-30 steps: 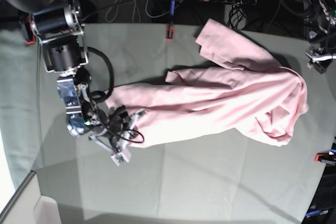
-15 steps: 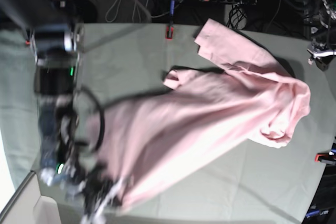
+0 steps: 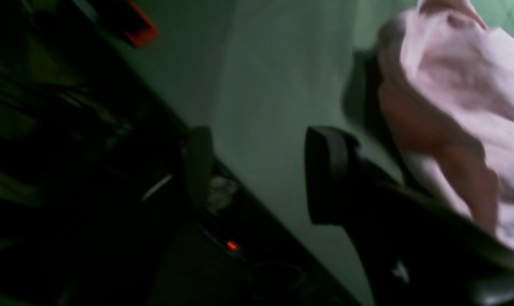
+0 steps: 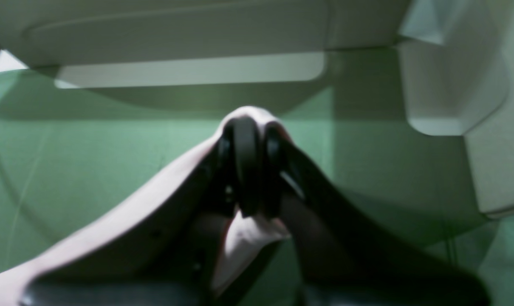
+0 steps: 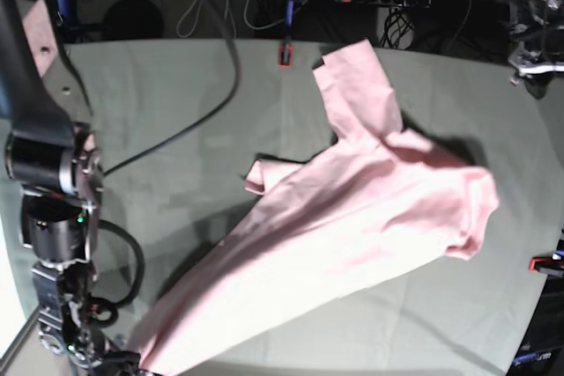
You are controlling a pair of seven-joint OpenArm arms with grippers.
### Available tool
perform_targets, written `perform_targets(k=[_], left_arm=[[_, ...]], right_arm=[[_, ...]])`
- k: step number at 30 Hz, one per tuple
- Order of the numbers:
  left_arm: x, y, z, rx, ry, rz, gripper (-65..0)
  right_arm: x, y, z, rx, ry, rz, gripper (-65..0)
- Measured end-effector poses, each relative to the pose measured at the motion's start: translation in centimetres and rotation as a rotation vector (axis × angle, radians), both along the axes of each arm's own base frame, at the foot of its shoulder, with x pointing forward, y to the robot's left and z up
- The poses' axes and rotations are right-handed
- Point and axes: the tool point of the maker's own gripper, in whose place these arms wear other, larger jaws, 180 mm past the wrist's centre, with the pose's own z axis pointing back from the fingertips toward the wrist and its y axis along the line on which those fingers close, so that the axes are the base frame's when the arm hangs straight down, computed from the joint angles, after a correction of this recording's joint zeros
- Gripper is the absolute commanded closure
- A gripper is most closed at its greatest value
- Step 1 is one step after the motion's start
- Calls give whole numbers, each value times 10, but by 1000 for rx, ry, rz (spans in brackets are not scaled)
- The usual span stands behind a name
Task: Layout the t-shirt on the table in an organized manner, then fold the t-shirt properly
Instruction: 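Grasp the shirt edge with the left gripper near the collar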
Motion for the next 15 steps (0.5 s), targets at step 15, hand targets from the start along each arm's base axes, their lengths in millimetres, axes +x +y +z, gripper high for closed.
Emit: perform_targets(k=[15], left_arm=[[77, -152, -19, -229, -73, -329, -574]], right_arm=[[-88, -67, -82, -146, 106, -57, -437]])
